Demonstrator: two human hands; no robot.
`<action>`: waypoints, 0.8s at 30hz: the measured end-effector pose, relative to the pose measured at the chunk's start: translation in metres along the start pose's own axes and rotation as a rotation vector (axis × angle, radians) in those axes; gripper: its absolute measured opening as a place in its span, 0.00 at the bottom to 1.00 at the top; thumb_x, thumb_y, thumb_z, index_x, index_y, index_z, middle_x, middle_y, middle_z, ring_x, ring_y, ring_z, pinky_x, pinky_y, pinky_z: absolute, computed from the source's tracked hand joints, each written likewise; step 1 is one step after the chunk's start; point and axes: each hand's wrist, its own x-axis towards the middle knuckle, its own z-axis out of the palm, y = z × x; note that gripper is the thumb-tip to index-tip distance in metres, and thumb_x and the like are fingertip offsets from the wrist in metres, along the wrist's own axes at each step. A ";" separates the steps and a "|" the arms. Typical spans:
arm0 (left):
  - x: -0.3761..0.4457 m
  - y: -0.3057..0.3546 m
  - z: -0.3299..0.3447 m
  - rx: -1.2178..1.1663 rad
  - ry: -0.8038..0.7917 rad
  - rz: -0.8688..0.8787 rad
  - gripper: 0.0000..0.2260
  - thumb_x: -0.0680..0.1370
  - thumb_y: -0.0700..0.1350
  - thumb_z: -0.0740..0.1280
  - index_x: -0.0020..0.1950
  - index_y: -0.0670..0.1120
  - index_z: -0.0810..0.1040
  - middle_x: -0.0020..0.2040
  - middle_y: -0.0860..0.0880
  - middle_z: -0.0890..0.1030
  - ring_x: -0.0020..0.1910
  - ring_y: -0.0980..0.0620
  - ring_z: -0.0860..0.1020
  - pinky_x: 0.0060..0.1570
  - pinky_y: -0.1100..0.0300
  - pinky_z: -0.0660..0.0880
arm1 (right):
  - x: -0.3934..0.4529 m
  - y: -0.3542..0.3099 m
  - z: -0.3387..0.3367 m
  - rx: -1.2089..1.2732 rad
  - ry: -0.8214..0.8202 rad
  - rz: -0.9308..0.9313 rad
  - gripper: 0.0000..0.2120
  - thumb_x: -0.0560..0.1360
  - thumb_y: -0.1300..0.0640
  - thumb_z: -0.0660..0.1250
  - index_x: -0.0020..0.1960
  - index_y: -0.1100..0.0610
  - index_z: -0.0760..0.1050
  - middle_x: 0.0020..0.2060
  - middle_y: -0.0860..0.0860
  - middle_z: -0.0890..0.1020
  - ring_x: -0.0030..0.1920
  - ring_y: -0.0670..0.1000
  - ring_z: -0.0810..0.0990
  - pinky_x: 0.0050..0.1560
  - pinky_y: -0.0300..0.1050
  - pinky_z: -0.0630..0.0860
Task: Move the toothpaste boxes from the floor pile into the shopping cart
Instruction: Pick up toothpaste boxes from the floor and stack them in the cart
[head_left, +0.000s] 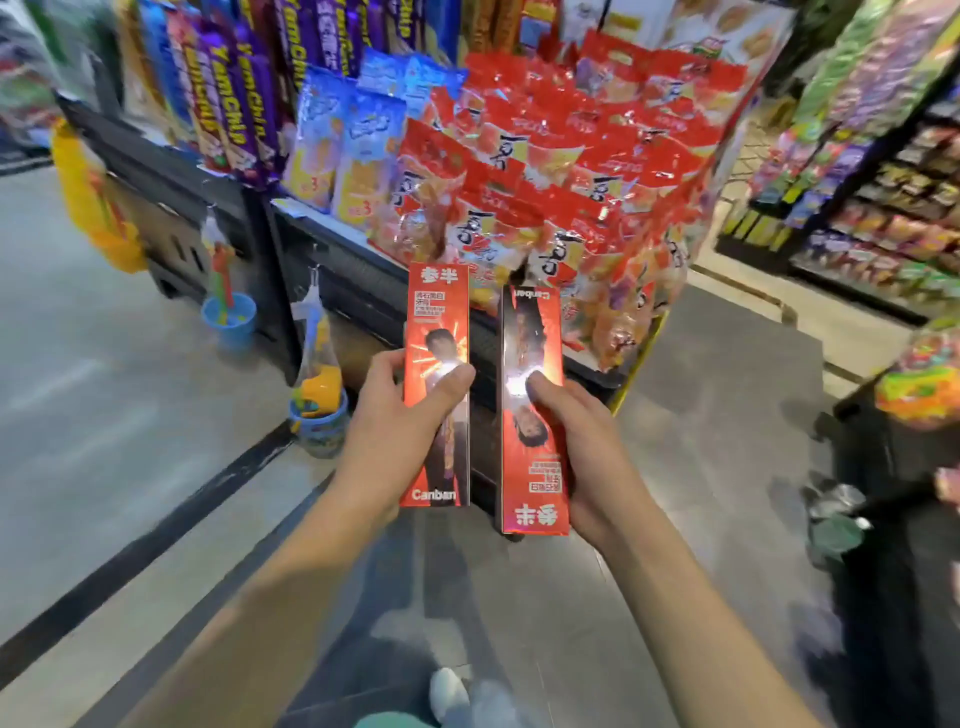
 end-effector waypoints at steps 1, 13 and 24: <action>-0.004 0.005 0.012 0.004 -0.063 0.009 0.24 0.65 0.63 0.77 0.55 0.57 0.75 0.50 0.54 0.85 0.50 0.52 0.84 0.56 0.44 0.80 | -0.014 -0.004 -0.011 0.026 0.055 -0.023 0.18 0.78 0.54 0.70 0.60 0.65 0.72 0.40 0.62 0.81 0.37 0.58 0.80 0.42 0.52 0.80; -0.153 0.005 0.232 0.016 -0.820 -0.029 0.31 0.64 0.61 0.77 0.63 0.51 0.73 0.50 0.52 0.86 0.47 0.51 0.86 0.56 0.43 0.80 | -0.228 -0.023 -0.201 0.244 0.681 -0.359 0.09 0.78 0.54 0.69 0.51 0.59 0.74 0.34 0.55 0.78 0.33 0.55 0.78 0.41 0.50 0.76; -0.422 -0.038 0.456 0.065 -1.361 -0.063 0.26 0.68 0.56 0.79 0.61 0.52 0.74 0.54 0.49 0.85 0.51 0.47 0.85 0.57 0.39 0.79 | -0.479 -0.014 -0.410 0.367 1.134 -0.611 0.10 0.78 0.55 0.68 0.42 0.57 0.71 0.30 0.53 0.71 0.31 0.52 0.69 0.38 0.47 0.68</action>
